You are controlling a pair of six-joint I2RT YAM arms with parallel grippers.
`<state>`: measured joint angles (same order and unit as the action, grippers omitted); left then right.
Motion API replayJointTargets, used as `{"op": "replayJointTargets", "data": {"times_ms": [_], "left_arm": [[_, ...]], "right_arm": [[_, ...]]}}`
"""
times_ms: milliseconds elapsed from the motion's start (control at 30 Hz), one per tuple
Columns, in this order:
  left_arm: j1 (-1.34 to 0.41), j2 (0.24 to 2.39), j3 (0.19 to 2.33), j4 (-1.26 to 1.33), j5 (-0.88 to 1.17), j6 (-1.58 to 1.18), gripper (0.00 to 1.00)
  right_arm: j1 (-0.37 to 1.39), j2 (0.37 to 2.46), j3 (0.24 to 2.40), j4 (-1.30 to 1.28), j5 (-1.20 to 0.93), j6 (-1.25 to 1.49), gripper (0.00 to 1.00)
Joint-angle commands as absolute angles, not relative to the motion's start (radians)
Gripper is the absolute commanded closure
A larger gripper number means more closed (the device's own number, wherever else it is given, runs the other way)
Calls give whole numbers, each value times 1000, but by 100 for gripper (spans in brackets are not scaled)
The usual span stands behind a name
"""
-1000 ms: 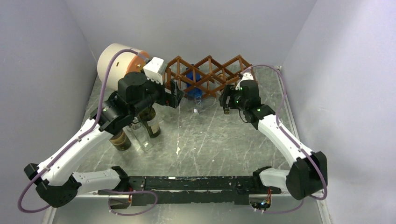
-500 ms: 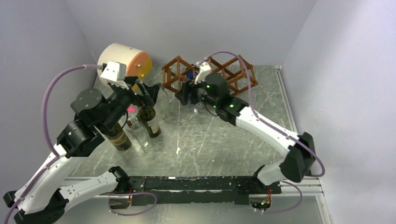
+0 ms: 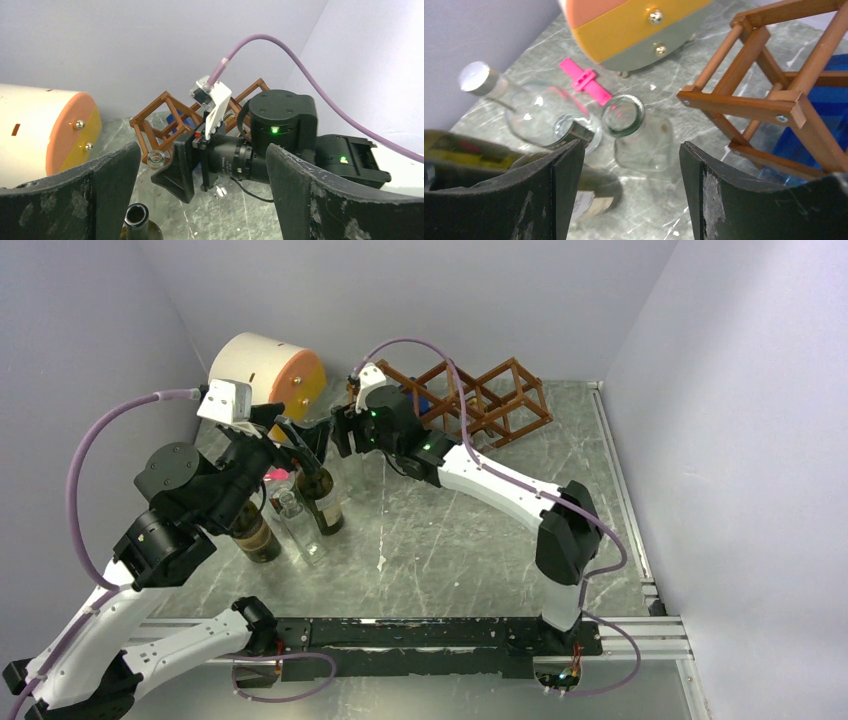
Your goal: Put the wine bottle on the wine rack
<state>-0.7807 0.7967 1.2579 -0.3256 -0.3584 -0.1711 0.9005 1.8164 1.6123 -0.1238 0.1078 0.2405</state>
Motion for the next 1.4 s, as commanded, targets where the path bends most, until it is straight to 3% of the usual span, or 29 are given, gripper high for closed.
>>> {"op": "replayJointTargets", "data": {"times_ms": [0, 333, 567, 767, 1100, 1367], "left_arm": [[-778, 799, 1260, -297, -384, -159, 1], [-779, 794, 1269, -308, -391, -152, 1], [-778, 812, 1275, -318, -400, -149, 1], [-779, 814, 1262, -310, -400, -150, 1], [-779, 812, 1214, -281, -279, -86, 1], [-779, 815, 1049, -161, -27, -24, 1]], "right_arm": [[904, 1882, 1683, -135, 207, 187, 27], [912, 1982, 1774, -131, 224, 131, 49], [925, 1894, 1669, -18, 257, 82, 85], [928, 1763, 1568, 19, 264, 69, 100], [927, 1409, 1291, 9, 261, 112, 100], [927, 1132, 1184, -125, 312, 153, 100]]}}
